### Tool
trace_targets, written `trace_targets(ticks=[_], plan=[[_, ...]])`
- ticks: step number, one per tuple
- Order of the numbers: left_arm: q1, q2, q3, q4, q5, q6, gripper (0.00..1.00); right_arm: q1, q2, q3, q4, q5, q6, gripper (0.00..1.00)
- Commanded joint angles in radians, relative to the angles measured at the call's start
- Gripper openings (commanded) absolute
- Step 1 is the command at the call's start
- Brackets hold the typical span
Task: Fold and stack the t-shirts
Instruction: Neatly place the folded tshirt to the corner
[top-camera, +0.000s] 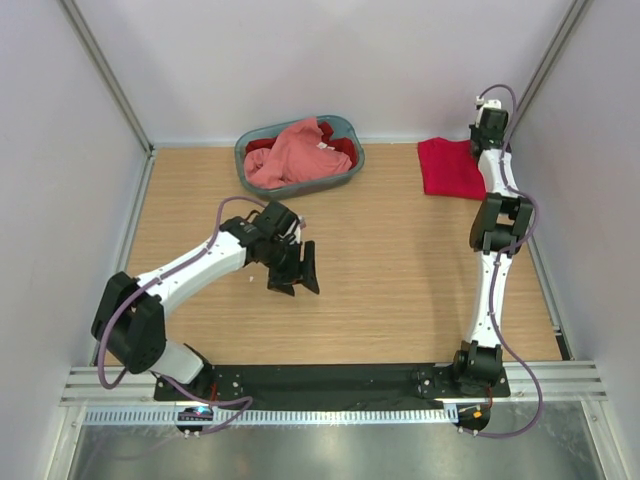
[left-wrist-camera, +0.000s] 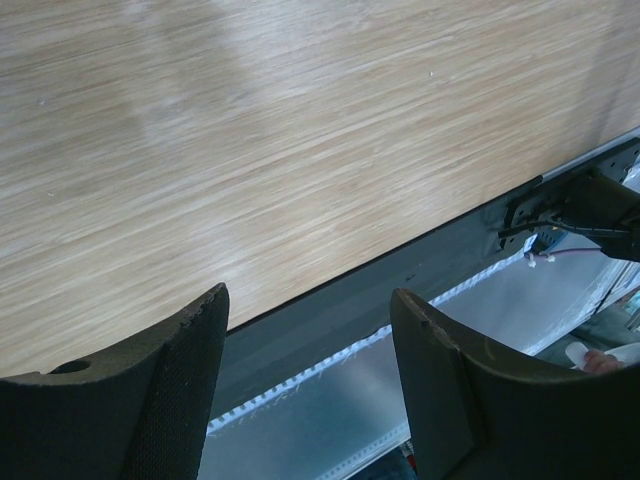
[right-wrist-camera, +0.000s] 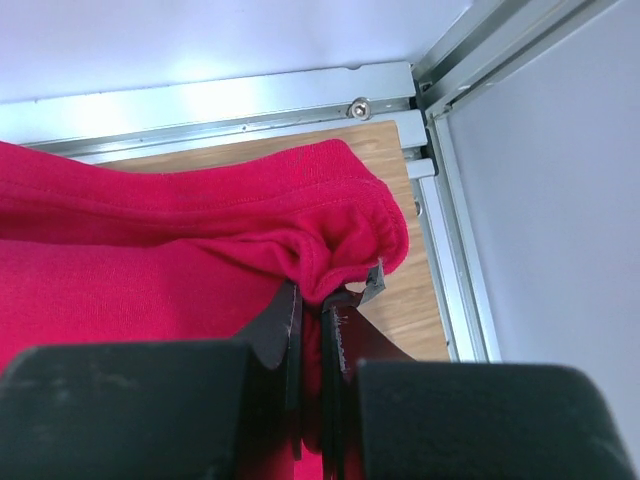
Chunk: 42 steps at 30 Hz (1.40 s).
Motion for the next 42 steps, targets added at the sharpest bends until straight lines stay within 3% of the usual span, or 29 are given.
trace_targets(ticks=[1,16,17,18,19,21,26,31,35,38,42], plan=[[-0.002,0.015,0.052,-0.013,0.030,0.009,0.67,-0.009,-0.005,0.063,0.103,0.016,-0.077,0.01],[-0.009,0.072,0.092,-0.021,0.045,0.013,0.66,-0.035,0.035,0.128,0.157,-0.061,-0.120,0.01],[-0.010,0.073,0.095,-0.024,0.045,0.013,0.66,-0.035,0.038,0.126,0.158,-0.059,-0.117,0.06],[-0.012,0.075,0.095,-0.027,0.045,0.013,0.66,-0.035,0.041,0.126,0.160,-0.053,-0.107,0.30],[-0.013,0.073,0.095,-0.028,0.044,0.012,0.66,-0.035,0.041,0.129,0.166,-0.046,-0.100,0.47],[-0.015,0.064,0.087,-0.030,0.038,0.009,0.66,-0.033,0.033,0.137,0.168,-0.012,-0.070,0.73],[-0.016,0.043,0.095,-0.030,0.032,0.004,0.66,-0.023,-0.043,0.140,0.132,0.111,-0.036,0.85],[-0.022,-0.002,0.112,-0.022,0.006,0.006,0.66,0.029,-0.275,-0.047,0.060,0.198,0.031,0.88],[-0.032,-0.066,0.116,-0.013,-0.017,0.009,0.66,0.120,-0.410,-0.104,-0.140,0.246,0.120,0.89],[-0.033,-0.146,0.097,-0.021,-0.045,0.012,0.66,0.229,-0.580,-0.283,-0.237,0.247,0.209,0.90],[-0.033,-0.316,0.043,-0.036,-0.074,0.007,0.67,0.359,-0.853,-0.681,-0.280,0.126,0.450,0.89]])
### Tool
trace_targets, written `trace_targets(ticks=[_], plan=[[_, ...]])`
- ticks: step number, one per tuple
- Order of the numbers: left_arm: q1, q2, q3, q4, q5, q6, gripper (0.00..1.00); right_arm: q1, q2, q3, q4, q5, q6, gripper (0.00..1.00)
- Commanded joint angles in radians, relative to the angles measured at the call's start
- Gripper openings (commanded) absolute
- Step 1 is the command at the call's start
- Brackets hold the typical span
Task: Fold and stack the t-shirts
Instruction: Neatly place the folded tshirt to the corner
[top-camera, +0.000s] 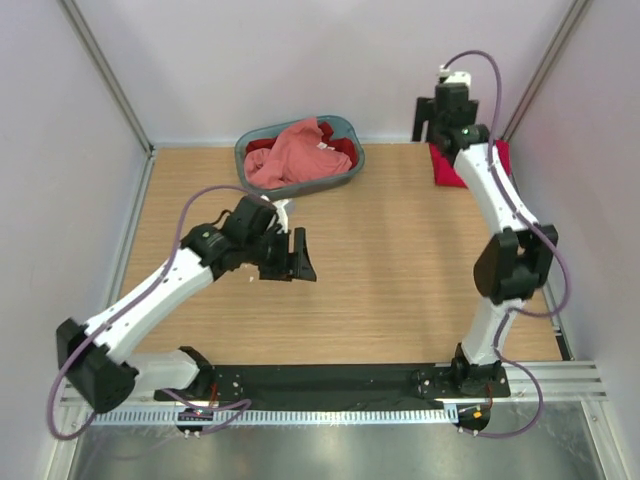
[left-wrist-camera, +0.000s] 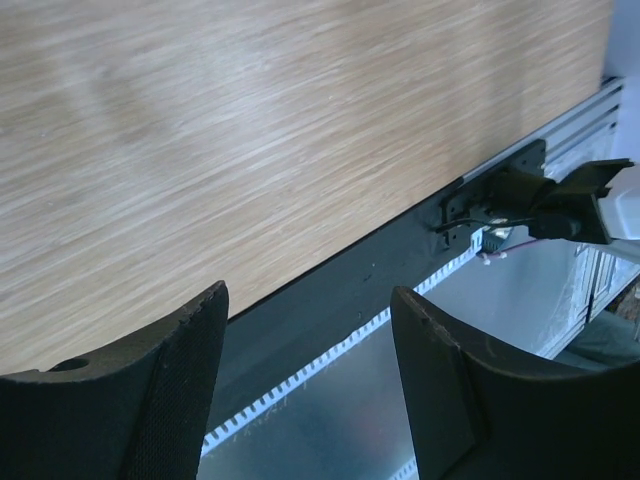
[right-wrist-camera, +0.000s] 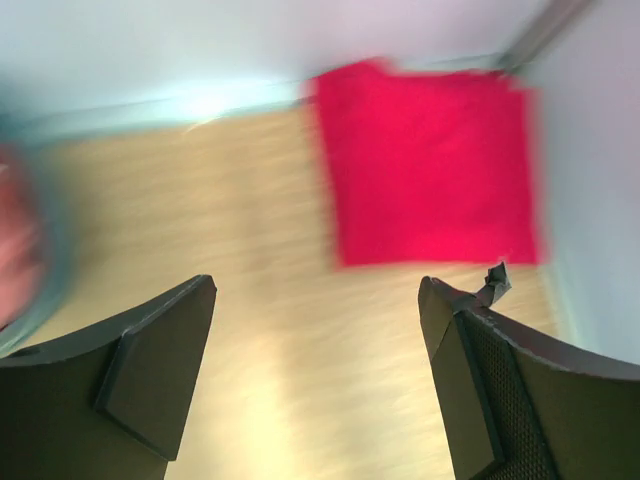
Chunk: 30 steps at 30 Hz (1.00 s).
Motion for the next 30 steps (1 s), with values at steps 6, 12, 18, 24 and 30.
trace_targets(ticks=[6,12,18,24,30], plan=[[-0.005,-0.377,-0.191,-0.037,-0.082,-0.081,0.73,0.312,-0.583,-0.798,-0.083,-0.265,0.606,0.93],[-0.005,-0.711,-0.475,0.097,-0.091,-0.341,0.75,0.609,-0.966,-1.239,-0.066,-0.204,0.909,0.99],[-0.005,-1.024,-0.704,0.202,-0.164,-0.495,0.78,0.691,-1.099,-1.414,-0.042,-0.202,0.984,1.00],[-0.005,-1.256,-0.842,0.248,-0.191,-0.515,0.81,0.691,-1.136,-1.535,0.104,-0.191,0.928,1.00],[-0.005,-1.271,-0.894,0.262,-0.155,-0.458,0.83,0.693,-1.299,-1.715,0.269,-0.202,0.982,1.00]])
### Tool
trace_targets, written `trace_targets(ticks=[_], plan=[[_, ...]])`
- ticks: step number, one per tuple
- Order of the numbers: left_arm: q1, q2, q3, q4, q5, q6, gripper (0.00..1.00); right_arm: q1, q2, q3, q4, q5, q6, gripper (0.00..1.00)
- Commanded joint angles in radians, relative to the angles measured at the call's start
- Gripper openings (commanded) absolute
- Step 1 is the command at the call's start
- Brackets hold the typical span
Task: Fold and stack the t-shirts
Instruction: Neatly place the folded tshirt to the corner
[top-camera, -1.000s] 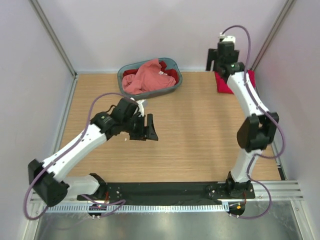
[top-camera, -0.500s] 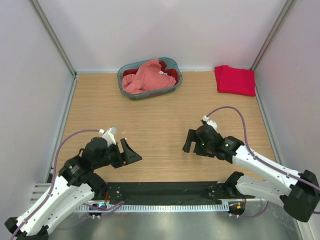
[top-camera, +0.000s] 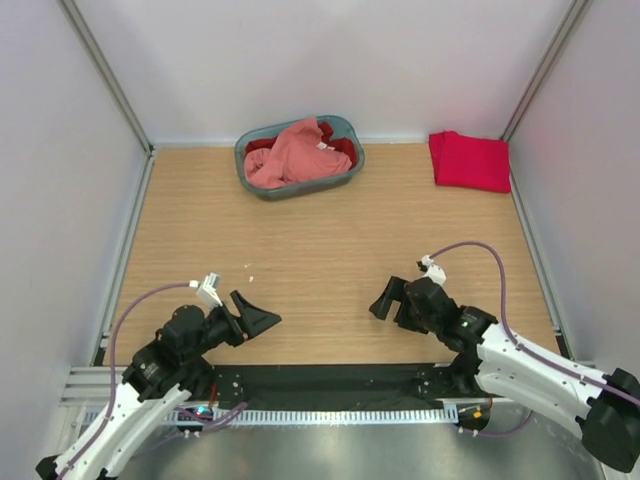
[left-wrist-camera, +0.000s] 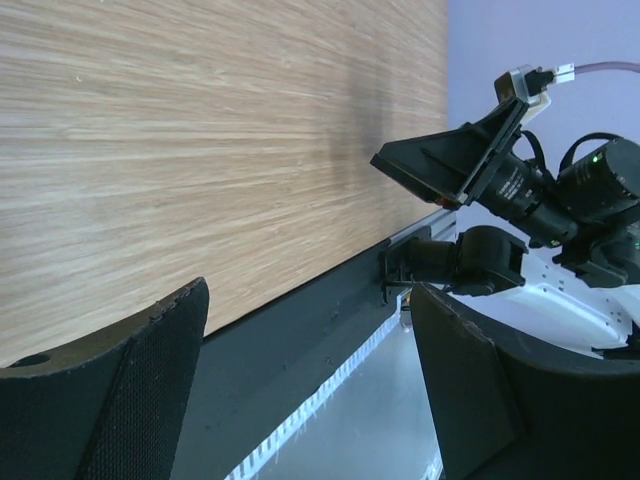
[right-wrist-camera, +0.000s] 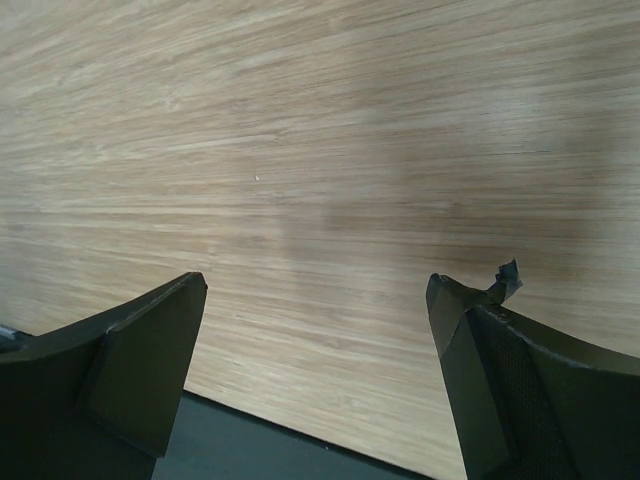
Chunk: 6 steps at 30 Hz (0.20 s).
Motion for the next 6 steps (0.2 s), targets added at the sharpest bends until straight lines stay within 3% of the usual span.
trace_targets(ticks=[1,6], plan=[[-0.004,-0.010,-0.019,0.093,0.014,0.025,0.83,0.004,-0.124,-0.126,0.201,-0.012,0.050,1.00],[-0.004,-0.051,-0.103,0.203,0.076,-0.001,0.86,0.003,-0.161,-0.269,0.386,-0.038,0.133,1.00]])
